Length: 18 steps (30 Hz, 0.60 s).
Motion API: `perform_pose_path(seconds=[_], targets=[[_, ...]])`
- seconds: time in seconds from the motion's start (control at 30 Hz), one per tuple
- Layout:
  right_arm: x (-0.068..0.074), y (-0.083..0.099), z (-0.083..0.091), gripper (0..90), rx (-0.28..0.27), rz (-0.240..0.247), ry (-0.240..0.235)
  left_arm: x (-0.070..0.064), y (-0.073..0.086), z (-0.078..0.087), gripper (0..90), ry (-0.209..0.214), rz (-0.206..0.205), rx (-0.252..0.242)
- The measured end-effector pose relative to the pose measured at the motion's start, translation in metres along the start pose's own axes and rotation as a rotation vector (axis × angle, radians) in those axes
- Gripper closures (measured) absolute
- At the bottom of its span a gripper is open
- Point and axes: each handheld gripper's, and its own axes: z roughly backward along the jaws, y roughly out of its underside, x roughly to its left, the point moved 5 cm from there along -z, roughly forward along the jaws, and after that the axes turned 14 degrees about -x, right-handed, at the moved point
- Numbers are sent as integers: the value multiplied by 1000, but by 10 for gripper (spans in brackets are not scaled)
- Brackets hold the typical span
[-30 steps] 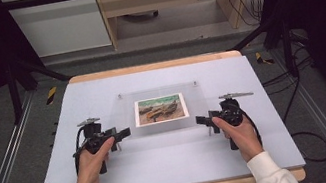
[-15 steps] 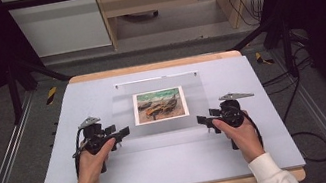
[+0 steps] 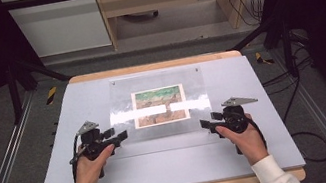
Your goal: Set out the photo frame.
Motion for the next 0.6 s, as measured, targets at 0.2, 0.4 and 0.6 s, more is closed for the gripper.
perform_pose_path(seconds=[0.2, 0.4, 0.6], targets=[[3, 1, 5, 421, 2, 30, 10, -2, 1, 5, 383, -2, -8, 0], [6, 4, 10, 447, 2, 55, 19, -3, 3, 11, 423, -4, -9, -3], [9, 7, 16, 481, 4, 78, 25, -6, 5, 16, 448, -11, -20, -7]])
